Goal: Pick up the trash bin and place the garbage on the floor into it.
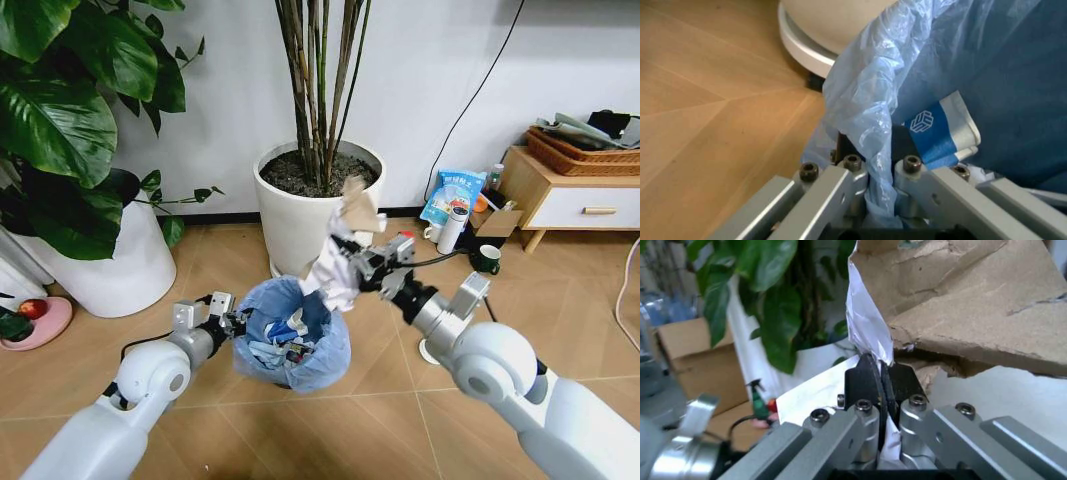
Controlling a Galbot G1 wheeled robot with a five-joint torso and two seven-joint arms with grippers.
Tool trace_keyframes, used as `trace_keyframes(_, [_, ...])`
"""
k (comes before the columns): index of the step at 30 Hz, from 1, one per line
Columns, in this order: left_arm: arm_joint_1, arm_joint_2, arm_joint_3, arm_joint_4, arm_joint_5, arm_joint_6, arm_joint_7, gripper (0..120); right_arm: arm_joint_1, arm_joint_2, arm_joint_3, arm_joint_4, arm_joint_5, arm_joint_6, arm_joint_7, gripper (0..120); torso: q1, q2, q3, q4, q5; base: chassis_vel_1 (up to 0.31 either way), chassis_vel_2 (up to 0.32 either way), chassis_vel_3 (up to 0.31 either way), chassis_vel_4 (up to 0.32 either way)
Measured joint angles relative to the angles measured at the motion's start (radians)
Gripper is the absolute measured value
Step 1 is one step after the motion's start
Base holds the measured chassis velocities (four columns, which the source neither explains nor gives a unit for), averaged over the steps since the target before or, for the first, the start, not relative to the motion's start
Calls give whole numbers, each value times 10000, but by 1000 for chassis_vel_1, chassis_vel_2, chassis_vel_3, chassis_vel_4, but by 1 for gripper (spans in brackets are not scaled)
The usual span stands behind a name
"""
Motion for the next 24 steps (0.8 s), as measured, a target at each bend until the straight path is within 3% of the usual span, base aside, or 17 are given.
trace_keyframes(12, [-368,-20,465,4,-236,109,-339,0,401,242,-1581,-842,-921,142,-670,0,0,0,0,2,-1,0,0,0,0])
trace_keyframes(15, [-377,-22,460,14,-239,112,-345,0,411,243,-1796,-966,-1049,106,-723,5,0,0,0,1,-1,0,0,0,0])
trace_keyframes(16, [-378,-24,447,21,-240,114,-348,0,444,264,-1958,-1130,-1172,106,-754,12,0,0,1,1,-1,0,0,0,0])
trace_keyframes(19, [-378,-38,430,27,-240,116,-352,0,509,313,-2092,-1313,-1276,113,-790,19,0,0,1,1,1,0,0,0,0])
trace_keyframes(22, [-386,-75,393,46,-241,116,-356,0,704,446,-2385,-1637,-1346,135,-808,36,0,0,1,1,1,0,0,0,0])
trace_keyframes(24, [-391,-77,377,59,-241,116,-356,0,738,460,-2426,-1657,-1347,137,-808,40,0,0,1,1,0,0,0,0,0])
